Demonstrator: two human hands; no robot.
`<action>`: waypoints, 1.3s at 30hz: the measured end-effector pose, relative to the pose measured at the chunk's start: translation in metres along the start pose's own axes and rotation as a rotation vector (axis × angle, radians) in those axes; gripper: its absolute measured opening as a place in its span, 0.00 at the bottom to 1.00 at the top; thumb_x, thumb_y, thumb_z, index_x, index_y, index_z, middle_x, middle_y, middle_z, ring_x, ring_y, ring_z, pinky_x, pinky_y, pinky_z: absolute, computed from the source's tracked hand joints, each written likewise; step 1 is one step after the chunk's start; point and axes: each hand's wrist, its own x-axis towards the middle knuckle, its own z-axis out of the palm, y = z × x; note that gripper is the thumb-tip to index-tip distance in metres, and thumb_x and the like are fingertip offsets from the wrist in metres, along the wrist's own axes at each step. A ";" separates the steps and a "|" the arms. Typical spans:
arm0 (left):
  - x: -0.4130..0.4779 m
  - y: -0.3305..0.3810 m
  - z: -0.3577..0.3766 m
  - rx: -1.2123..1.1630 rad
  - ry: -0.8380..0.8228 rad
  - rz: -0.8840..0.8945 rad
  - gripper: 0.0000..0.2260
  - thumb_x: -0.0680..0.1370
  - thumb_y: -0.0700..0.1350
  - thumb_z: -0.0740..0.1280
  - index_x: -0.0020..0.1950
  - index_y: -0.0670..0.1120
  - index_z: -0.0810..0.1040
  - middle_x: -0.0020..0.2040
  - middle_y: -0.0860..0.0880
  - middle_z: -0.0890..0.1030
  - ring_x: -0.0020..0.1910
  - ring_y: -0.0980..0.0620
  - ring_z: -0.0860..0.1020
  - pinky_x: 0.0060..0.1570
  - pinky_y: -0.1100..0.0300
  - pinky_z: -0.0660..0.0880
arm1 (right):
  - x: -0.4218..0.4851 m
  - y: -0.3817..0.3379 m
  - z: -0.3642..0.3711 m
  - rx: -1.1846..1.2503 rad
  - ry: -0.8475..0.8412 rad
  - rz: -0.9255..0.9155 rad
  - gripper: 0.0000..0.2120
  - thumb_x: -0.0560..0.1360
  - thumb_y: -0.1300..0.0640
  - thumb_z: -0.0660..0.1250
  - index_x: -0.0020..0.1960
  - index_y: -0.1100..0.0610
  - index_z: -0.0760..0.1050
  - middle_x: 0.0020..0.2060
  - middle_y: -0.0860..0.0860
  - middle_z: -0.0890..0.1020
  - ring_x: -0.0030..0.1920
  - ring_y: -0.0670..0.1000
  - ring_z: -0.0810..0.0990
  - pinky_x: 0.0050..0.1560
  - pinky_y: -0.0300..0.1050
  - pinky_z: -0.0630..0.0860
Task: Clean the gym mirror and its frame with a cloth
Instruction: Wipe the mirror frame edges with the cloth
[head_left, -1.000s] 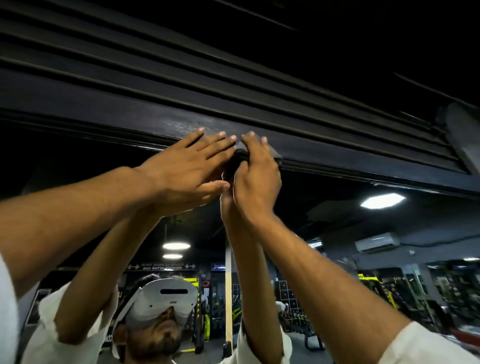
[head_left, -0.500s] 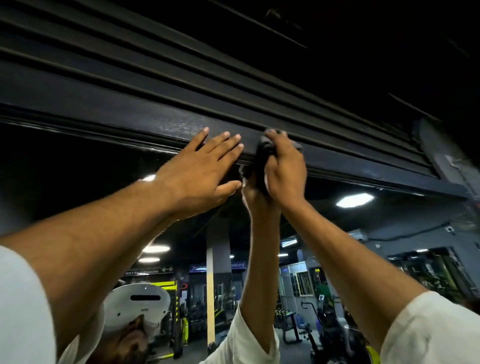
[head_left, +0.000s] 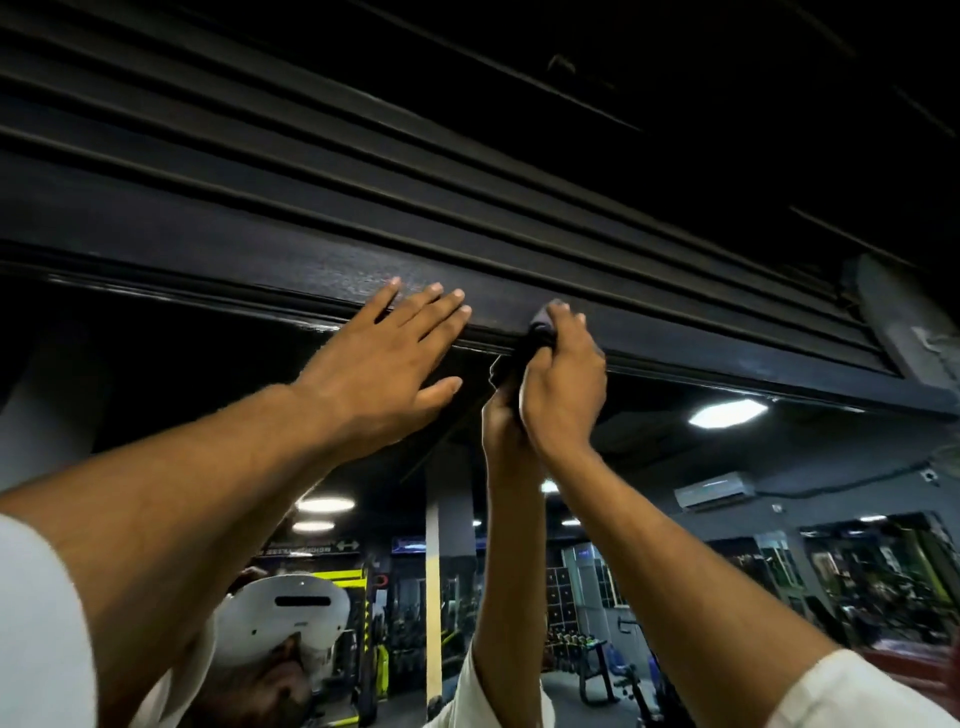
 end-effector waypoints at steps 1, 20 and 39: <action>-0.001 0.000 -0.002 0.002 -0.014 -0.002 0.36 0.83 0.67 0.41 0.87 0.50 0.38 0.87 0.49 0.39 0.86 0.51 0.38 0.84 0.43 0.40 | -0.008 -0.004 0.003 -0.005 -0.034 -0.046 0.25 0.83 0.66 0.58 0.77 0.51 0.72 0.77 0.52 0.74 0.79 0.52 0.69 0.77 0.55 0.70; -0.057 -0.096 -0.029 -0.004 -0.014 0.028 0.37 0.82 0.69 0.39 0.87 0.53 0.39 0.87 0.54 0.41 0.85 0.57 0.38 0.85 0.45 0.40 | 0.003 -0.073 0.036 0.033 -0.167 -0.214 0.24 0.78 0.64 0.58 0.70 0.52 0.79 0.66 0.54 0.82 0.65 0.56 0.81 0.66 0.57 0.78; -0.126 -0.183 -0.044 -0.052 0.005 0.038 0.39 0.81 0.70 0.39 0.87 0.50 0.43 0.88 0.50 0.43 0.86 0.54 0.39 0.84 0.46 0.38 | -0.092 -0.209 0.103 0.160 -0.248 -0.301 0.22 0.80 0.62 0.57 0.72 0.56 0.76 0.68 0.55 0.81 0.69 0.52 0.78 0.72 0.49 0.74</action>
